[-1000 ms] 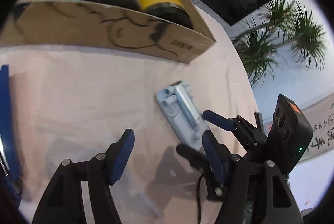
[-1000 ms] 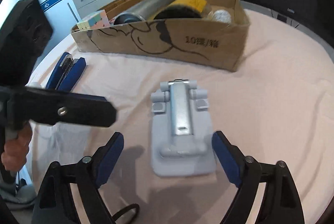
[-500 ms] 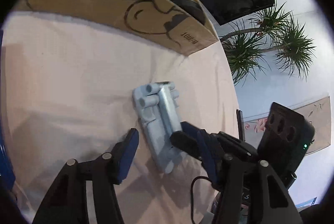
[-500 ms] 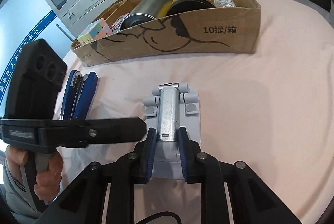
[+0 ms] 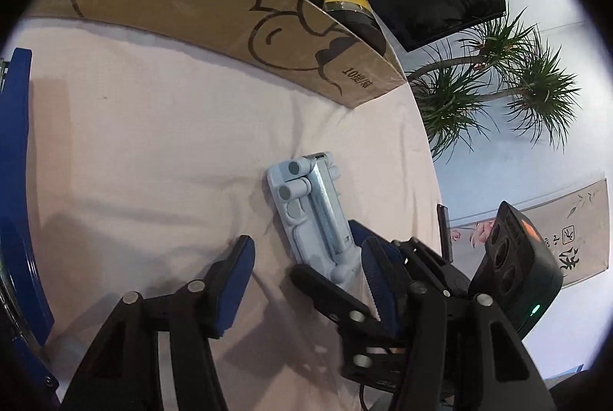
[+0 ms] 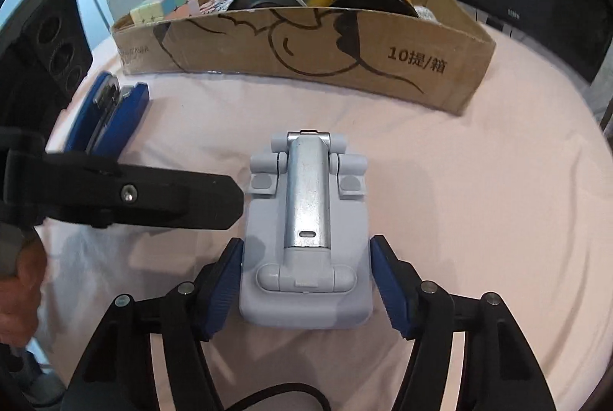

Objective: Organize rigid objects
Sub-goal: 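Carry the phone stand into the box with the right gripper and release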

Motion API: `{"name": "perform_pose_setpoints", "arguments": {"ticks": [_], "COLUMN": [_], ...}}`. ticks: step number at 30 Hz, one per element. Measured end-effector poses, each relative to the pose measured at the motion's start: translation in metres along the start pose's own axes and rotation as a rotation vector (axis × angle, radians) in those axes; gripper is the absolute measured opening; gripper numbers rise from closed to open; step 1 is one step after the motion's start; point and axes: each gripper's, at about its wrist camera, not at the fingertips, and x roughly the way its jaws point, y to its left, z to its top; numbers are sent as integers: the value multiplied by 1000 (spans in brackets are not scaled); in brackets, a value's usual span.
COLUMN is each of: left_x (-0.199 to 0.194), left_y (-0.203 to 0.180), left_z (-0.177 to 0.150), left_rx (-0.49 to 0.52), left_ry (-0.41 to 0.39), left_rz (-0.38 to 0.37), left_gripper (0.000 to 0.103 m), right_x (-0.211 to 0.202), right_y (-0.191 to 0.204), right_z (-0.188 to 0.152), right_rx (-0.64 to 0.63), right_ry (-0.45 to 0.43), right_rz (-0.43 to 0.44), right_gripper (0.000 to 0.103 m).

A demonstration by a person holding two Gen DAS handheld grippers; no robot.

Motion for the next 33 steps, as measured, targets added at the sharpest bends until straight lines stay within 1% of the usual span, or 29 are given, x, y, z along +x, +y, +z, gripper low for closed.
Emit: {"name": "perform_pose_setpoints", "arguments": {"ticks": [1, 3, 4, 5, 7, 9, 10, 12, 14, 16, 17, 20, 22, 24, 25, 26, 27, 29, 30, 32, 33], "left_x": [1, 1, 0, -1, -12, -34, -44, -72, -97, -116, -123, -129, -126, -118, -112, -105, -101, -95, -93, -96, -99], "left_y": [0, 1, 0, -1, -7, -18, -23, -40, -48, -50, -46, -29, -14, 0, 4, 10, 13, 16, 16, 16, 15], "left_z": [0, 0, 0, 1, 4, 11, 16, 39, 65, 94, 112, 152, 171, 186, 190, 193, 195, 194, 193, 190, 188], "left_rx": [-4, -11, -10, -15, 0, 32, 44, 110, 158, 191, 189, 169, 143, 129, 131, 131, 125, 117, 122, 138, 143], "left_ry": [1, 5, 5, -4, -50, -109, -126, -180, -217, -233, -226, -193, -168, -142, -127, -104, -89, -73, -71, -79, -89], "left_rz": [-7, -20, -34, -48, -32, -18, -15, 33, 61, 86, 94, 111, 108, 122, 138, 151, 146, 137, 146, 168, 178], "left_gripper": [56, 55, 37, 33, 32, 28, 26, 26, 26, 26, 26, 26, 26, 26, 26, 26, 25, 26, 26, 32, 32], "right_x": [-3, -5, -7, -8, -13, -23, -27, -39, -46, -44, -39, -12, 3, 17, 23, 28, 37, 41, 42, 44, 45], "right_y": [-9, -18, -17, -13, -4, 11, 16, 35, 50, 65, 68, 77, 82, 87, 90, 90, 90, 90, 87, 85, 85], "right_z": [3, 7, 11, 13, 21, 38, 47, 74, 108, 147, 159, 201, 214, 225, 228, 229, 230, 225, 224, 220, 221], "right_rx": [89, 182, 198, 197, 188, 150, 132, 79, 60, 51, 58, 96, 113, 118, 120, 124, 127, 125, 127, 132, 126], "right_ry": [14, 33, 29, 31, 6, -37, -56, -126, -177, -213, -213, -178, -159, -151, -132, -113, -107, -119, -121, -113, -112], "right_rz": [107, 226, 269, 282, 291, 308, 312, 321, 346, 365, 371, 387, 373, 334, 331, 310, 301, 294, 298, 319, 322], "right_gripper": [63, 63, 63, 63, 63, 63, 63, 63, 63, 63, 63, 63, 63, 63, 56, 54, 55, 58, 58, 58, 59]}}
